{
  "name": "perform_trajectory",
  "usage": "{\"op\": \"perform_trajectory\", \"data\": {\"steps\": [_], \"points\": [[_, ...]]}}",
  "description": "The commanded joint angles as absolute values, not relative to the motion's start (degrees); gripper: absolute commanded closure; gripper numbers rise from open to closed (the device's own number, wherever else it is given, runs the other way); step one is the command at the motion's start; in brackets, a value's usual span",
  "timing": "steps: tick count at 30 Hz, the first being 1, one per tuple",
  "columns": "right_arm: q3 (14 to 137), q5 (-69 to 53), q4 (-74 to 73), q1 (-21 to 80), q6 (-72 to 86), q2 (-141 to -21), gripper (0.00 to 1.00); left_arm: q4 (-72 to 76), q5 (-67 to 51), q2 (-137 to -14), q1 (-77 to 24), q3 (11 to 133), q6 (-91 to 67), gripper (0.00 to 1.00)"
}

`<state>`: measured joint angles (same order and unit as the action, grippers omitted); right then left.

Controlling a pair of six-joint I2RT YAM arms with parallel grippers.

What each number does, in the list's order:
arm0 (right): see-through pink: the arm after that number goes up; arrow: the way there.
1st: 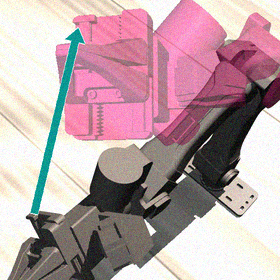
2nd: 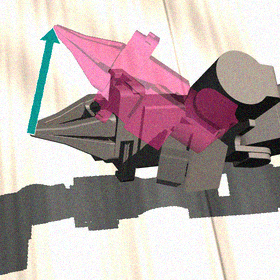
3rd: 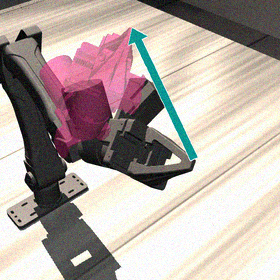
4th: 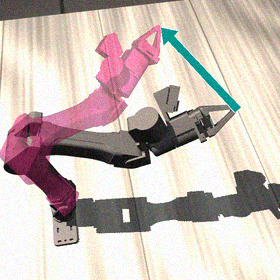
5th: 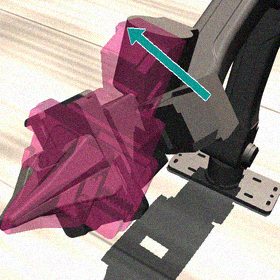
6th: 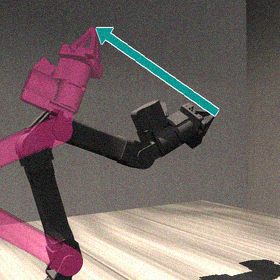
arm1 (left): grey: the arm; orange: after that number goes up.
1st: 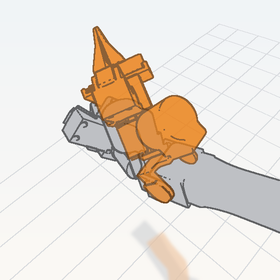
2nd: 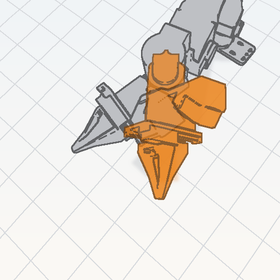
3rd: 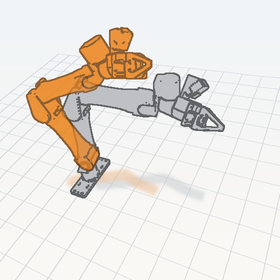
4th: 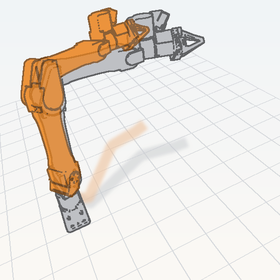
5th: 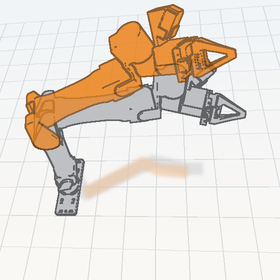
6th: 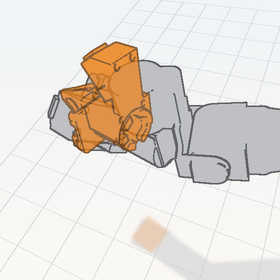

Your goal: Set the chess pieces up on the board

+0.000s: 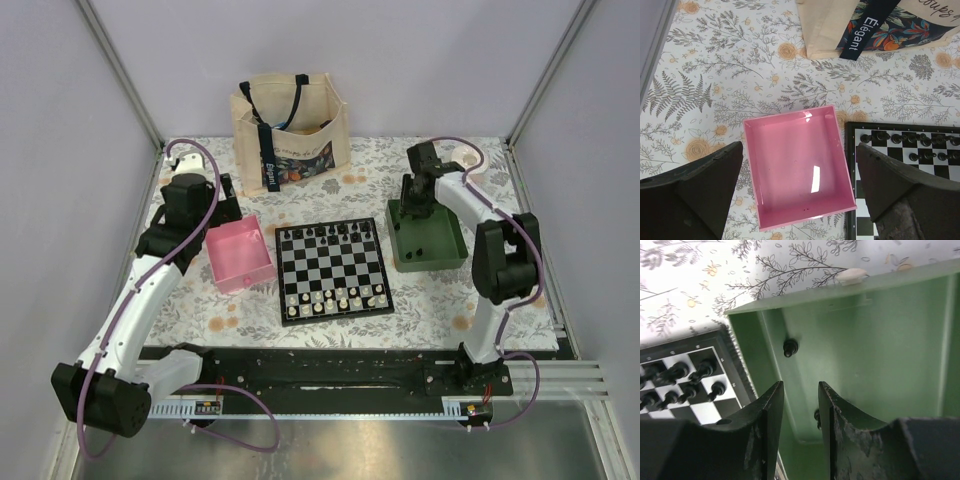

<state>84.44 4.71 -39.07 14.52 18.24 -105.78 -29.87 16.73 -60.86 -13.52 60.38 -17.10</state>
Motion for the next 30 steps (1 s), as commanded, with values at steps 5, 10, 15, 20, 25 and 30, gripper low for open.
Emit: {"op": "perform_trajectory", "data": {"steps": [5,10,15,20,25,30], "points": [[92.9,1.8,-40.0,14.1,18.5,-114.8,0.58,-27.7,15.8,-61.9,-13.6,61.1,-17.2,0.01],[95.4,0.5,-40.9,14.1,18.5,-118.2,0.59,-27.7,15.3,-61.9,-13.6,61.3,-17.2,0.01],[96.4,0.5,-42.3,14.1,17.9,-120.0,0.60,-27.7,16.3,-61.3,-13.6,60.9,-17.1,0.01],[94.9,0.4,-42.3,14.1,17.8,-119.7,0.60,-27.8,15.9,-61.5,-13.6,61.2,-17.2,0.01],[94.2,0.9,-42.4,14.2,17.4,-120.0,0.61,-27.7,15.5,-62.0,-13.6,61.2,-17.2,0.01],[94.2,1.4,-42.7,14.2,17.6,-120.0,0.62,-27.6,15.5,-61.7,-13.5,61.2,-17.2,0.01]]}}
